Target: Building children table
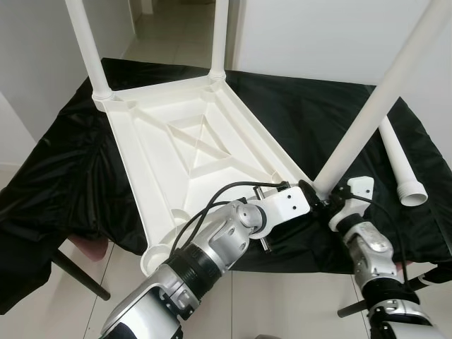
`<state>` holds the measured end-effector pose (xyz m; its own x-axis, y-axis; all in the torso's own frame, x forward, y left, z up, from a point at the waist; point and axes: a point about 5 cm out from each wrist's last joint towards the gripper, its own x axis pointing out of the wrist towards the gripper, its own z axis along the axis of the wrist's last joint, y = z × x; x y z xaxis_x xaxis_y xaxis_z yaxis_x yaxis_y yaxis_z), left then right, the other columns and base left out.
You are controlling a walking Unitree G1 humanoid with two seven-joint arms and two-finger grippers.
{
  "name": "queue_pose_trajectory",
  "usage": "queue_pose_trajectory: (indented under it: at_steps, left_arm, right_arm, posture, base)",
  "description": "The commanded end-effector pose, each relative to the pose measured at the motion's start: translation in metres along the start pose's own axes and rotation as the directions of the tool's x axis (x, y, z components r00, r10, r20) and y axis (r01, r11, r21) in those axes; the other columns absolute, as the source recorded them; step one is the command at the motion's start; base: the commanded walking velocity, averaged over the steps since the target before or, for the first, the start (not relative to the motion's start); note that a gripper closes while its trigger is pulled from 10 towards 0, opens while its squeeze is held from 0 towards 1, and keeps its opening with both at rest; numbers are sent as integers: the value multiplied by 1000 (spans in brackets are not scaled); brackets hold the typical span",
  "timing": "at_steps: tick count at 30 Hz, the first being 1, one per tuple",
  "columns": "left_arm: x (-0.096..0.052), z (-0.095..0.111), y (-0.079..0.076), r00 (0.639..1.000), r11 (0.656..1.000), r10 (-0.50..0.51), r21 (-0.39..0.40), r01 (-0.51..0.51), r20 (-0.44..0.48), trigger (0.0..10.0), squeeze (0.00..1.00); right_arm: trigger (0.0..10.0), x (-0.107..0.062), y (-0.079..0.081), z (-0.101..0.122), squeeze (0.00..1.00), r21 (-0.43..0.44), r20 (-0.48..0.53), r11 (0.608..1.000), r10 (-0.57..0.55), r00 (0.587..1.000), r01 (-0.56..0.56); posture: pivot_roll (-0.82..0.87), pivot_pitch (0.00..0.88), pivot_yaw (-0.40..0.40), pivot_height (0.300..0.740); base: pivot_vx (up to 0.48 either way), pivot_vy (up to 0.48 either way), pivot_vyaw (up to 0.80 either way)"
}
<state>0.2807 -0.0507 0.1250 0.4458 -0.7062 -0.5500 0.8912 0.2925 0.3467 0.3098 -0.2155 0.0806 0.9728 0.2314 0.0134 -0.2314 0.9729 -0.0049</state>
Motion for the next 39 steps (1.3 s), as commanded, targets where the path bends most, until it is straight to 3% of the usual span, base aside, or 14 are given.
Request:
queue_pose_trajectory:
  at_steps: [1,2,4,5,7,9,11,13,16,20,29,30,31,39]
  left_arm:
    - [5,8,-12,999,998,-38,49,37,13,10000,0]
    - [5,8,-12,999,998,-38,49,37,13,10000,0]
    - [5,8,-13,999,998,-39,49,39,13,10000,0]
    - [5,8,-13,999,998,-39,49,39,13,10000,0]
    - [5,8,-14,999,998,-40,48,40,13,10000,0]
    - [5,8,-14,999,998,-40,48,40,13,10000,0]
    - [5,8,-14,999,998,-40,50,40,13,10000,0]
    - [6,9,-15,999,998,-41,52,40,14,10000,0]
    - [6,9,-15,999,998,-42,53,41,15,10000,0]
    - [6,9,-16,999,998,-42,52,41,16,10000,0]
    - [6,9,-16,999,998,-41,54,41,15,10000,0]
    - [6,8,-16,999,998,-42,54,41,15,10000,0]
    - [6,8,-16,999,998,-42,55,41,15,10000,0]
    - [6,9,-16,999,998,-40,56,39,15,10000,0]
  right_arm:
    - [10000,-9,16,-37,0,54,-188,998,-33,982,44]
    - [10000,-9,16,-37,0,54,-188,998,-33,982,44]
    - [10000,-7,15,-39,0,74,-194,980,-168,967,185]
    - [10000,-7,15,-39,0,74,-194,980,-168,967,185]
    - [10000,-7,16,-40,0,58,-200,948,-295,934,312]
    - [10000,-7,16,-40,0,58,-200,948,-295,934,312]
    - [10000,-4,21,-37,0,16,-191,898,-429,883,439]
    - [10000,3,27,-34,0,32,-189,863,-490,851,504]
    - [10000,8,32,-31,0,38,-185,849,-513,838,527]
    - [10000,13,39,-28,0,27,-164,864,-492,855,502]
    - [10000,4,22,-30,0,-1,-167,840,-535,828,542]
    - [10000,4,22,-29,259,-5,-158,839,-538,828,544]
    - [10000,4,23,-28,1000,-4,-151,838,-539,829,545]
    - [10000,5,28,-27,1000,-17,-133,844,-534,835,536]
  posture:
    - [-3,26,0,740]
    - [-3,26,0,740]
    - [0,21,-9,740]
    - [0,21,-9,740]
    - [2,19,-10,740]
    - [2,19,-10,740]
    - [2,13,-13,740]
    - [3,11,-15,740]
    - [7,7,-15,740]
    - [8,5,-15,740]
    - [7,3,-19,740]
    - [7,2,-18,740]
    - [7,1,-18,740]
    - [6,2,-17,740]
  base:
    - [0,0,0]
    - [0,0,0]
    - [0,0,0]
    - [0,0,0]
    - [0,0,0]
    - [0,0,0]
    - [0,0,0]
    - [0,0,0]
    - [0,0,0]
    - [0,0,0]
    - [0,0,0]
    - [0,0,0]
    - [0,0,0]
    - [0,0,0]
